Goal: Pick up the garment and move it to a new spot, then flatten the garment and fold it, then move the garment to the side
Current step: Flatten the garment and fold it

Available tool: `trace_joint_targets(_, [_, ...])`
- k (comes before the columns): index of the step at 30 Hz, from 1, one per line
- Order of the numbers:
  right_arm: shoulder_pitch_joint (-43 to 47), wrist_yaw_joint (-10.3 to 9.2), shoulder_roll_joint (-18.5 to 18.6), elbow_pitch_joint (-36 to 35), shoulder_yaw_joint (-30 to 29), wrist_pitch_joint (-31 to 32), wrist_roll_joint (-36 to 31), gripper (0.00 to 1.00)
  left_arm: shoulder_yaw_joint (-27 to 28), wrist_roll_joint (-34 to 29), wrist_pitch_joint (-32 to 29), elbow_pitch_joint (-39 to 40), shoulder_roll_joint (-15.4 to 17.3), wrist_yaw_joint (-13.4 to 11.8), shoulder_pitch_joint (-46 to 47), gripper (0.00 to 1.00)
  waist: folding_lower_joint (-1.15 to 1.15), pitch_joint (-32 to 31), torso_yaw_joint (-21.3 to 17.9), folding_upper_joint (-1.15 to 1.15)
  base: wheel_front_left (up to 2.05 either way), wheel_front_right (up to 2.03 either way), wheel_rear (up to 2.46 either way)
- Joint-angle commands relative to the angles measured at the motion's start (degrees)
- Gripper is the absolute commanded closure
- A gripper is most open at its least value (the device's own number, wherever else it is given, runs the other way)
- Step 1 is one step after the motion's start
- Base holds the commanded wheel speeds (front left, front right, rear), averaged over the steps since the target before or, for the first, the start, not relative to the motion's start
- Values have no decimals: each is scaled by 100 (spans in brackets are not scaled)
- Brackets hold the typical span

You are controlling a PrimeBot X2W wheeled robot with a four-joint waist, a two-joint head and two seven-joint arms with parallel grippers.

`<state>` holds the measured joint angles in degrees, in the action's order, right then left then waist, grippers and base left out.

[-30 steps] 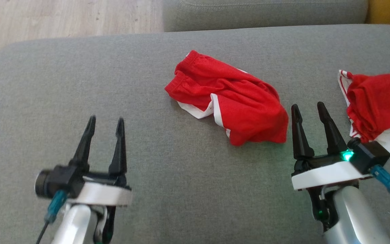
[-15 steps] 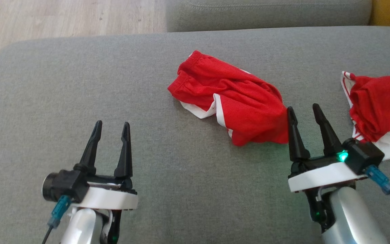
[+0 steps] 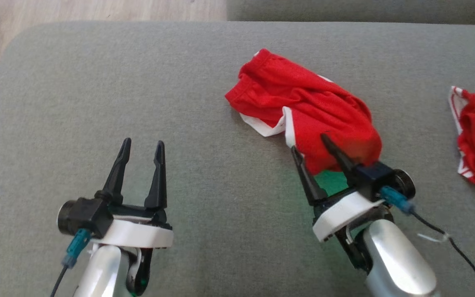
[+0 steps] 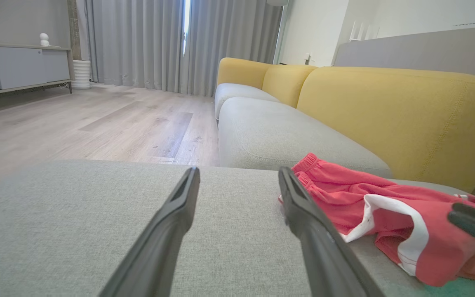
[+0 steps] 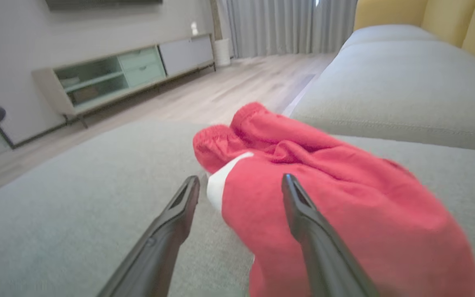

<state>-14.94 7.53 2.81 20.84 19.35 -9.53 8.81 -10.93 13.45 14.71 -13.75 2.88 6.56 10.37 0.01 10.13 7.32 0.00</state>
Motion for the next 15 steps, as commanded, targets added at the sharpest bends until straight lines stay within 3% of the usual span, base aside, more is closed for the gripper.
trace_joint_targets(1, [-218, -4, 7, 15, 129, 78, -189, 0, 179, -73, 29, 144, 13, 15, 232, 0, -1, 59, 93, 0, 0, 0, 0])
trace_joint_targets(9, [-661, -4, 7, 941, -97, 303, -677, 0, 150, -45, 29, 134, 2, 41, 281, 0, -1, 103, 277, 0, 0, 0, 0])
trace_joint_targets(10, [-706, -4, 7, 1020, -134, 278, -682, 7, 146, -35, 29, 140, 2, 42, 280, 0, -1, 104, 279, 0, 0, 0, 0])
trace_joint_targets(11, [-745, -4, 7, 1088, -149, 251, -682, 65, 150, -26, 29, 144, 1, 42, 277, 0, -1, 102, 272, 0, 0, 0, 0])
trace_joint_targets(12, [-774, -4, 7, 1132, -157, 212, -663, 100, 164, -19, 29, 143, 1, 37, 274, 0, -1, 97, 253, 0, 0, 0, 0])
trace_joint_targets(15, [-794, -4, 7, 1207, -143, 125, -527, 100, 205, -10, 29, 140, 1, 21, 255, 0, -1, 65, 132, 0, 0, 0, 0])
